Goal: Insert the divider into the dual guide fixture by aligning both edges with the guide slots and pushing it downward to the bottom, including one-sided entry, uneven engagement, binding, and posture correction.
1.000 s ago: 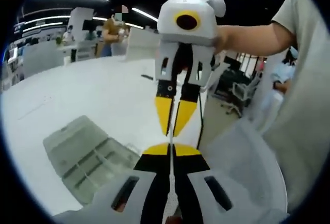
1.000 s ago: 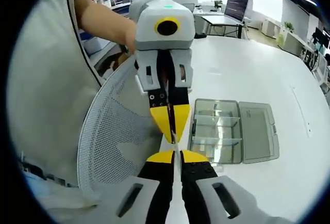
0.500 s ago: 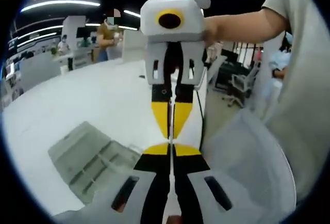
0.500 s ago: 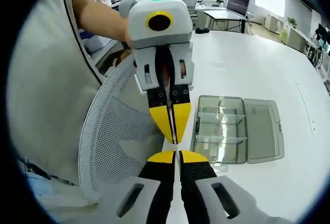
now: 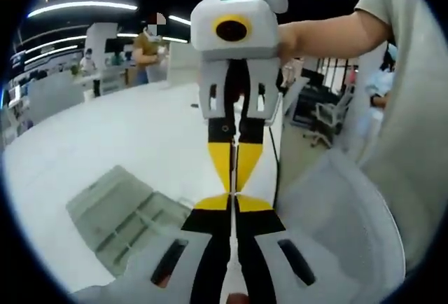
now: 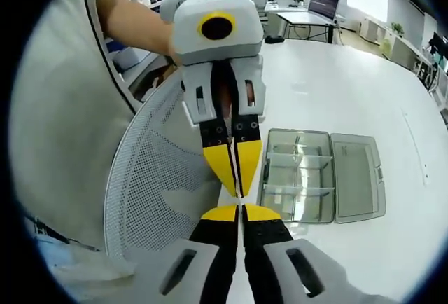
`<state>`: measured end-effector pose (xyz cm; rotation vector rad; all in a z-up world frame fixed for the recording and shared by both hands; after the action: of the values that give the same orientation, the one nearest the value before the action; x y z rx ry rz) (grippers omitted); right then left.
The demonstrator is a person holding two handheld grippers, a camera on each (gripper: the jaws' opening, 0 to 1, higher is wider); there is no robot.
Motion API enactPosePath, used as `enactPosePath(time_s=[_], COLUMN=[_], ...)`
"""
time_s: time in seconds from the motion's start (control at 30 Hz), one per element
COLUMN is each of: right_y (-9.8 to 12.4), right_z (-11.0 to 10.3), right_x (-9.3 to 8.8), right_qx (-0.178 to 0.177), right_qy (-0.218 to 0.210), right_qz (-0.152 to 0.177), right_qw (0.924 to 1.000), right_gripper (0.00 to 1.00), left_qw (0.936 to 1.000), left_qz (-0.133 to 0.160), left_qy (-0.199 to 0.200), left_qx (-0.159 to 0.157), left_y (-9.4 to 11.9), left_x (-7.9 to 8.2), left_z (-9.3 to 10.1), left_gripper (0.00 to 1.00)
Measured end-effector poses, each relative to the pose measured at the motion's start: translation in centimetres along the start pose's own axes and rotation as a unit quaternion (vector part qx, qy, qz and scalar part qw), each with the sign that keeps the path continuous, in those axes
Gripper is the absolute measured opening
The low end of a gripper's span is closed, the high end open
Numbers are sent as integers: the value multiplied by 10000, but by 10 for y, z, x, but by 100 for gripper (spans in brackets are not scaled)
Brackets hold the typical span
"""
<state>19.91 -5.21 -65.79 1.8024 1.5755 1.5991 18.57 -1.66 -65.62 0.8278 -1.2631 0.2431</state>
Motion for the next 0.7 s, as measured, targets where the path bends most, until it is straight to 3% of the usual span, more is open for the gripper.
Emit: enactPosePath(time_s=[0.7], right_y=[4], right_z=[6], right_x=[10], right_qx=[10], right_qy=[-346], right_qz=[119], right_qw=[9993], right_gripper=[0], left_qw=[9999], left_qz=[-12], left_qy=[149], left_qx=[-21], left_y=[1], left_x=[-2], left_z=[-9], left_gripper=[0])
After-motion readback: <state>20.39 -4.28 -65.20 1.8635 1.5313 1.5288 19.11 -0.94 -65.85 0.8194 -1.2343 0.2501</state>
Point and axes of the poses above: the point that each gripper's makers call its tool centre point, and the gripper's own axes: y roughly backward along the fingers, z roughly to its right, x roughly out of its top, the point moved 3 cm from there along y, roughly backward along the fingers, and after that the axes turned 13 degrees about x, right-handed, at the moved point
